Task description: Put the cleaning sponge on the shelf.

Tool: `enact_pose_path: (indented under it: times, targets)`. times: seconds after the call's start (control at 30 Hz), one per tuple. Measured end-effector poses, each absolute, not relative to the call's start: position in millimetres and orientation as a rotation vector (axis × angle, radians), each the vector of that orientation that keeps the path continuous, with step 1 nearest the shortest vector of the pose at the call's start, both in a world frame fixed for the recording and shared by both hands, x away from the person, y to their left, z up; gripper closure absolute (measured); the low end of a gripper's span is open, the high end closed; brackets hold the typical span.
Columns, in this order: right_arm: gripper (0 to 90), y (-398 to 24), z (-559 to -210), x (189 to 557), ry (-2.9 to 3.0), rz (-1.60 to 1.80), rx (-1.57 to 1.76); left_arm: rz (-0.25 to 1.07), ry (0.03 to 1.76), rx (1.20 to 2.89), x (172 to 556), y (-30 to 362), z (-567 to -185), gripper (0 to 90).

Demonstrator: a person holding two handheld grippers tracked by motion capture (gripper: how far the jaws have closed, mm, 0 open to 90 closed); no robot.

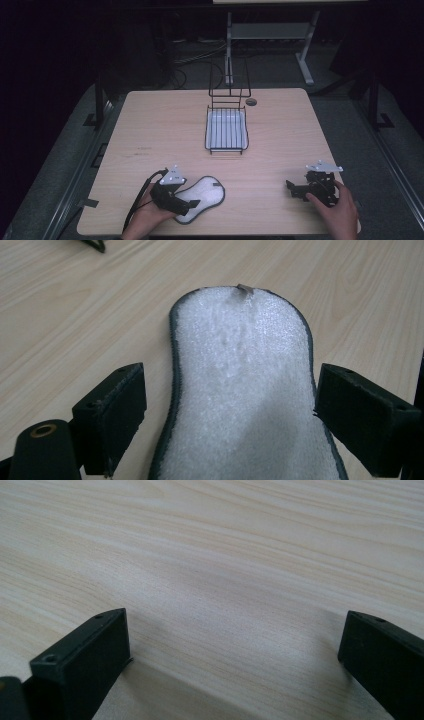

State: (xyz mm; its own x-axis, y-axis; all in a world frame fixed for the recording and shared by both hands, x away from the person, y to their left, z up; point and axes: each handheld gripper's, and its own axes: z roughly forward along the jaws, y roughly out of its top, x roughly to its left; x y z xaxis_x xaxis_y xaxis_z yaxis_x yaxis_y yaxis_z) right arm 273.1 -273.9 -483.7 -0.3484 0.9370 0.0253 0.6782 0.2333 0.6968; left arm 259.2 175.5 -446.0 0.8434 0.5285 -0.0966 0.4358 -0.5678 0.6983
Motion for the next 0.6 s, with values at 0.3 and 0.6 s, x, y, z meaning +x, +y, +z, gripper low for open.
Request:
enact_pose_path:
  times: [0.3, 0.6]
  targets:
    - [0.0, -273.9, -483.6, 273.1, 2.113, 0.880, 1.485, 0.149, 0.710, 2.280, 262.6, 171.5, -454.4, 12.7]
    - [0.0, -273.9, -483.6, 273.1, 2.113, 0.880, 1.485, 0.145, 0.692, 2.306, 264.1, 167.2, -458.2, 12.7]
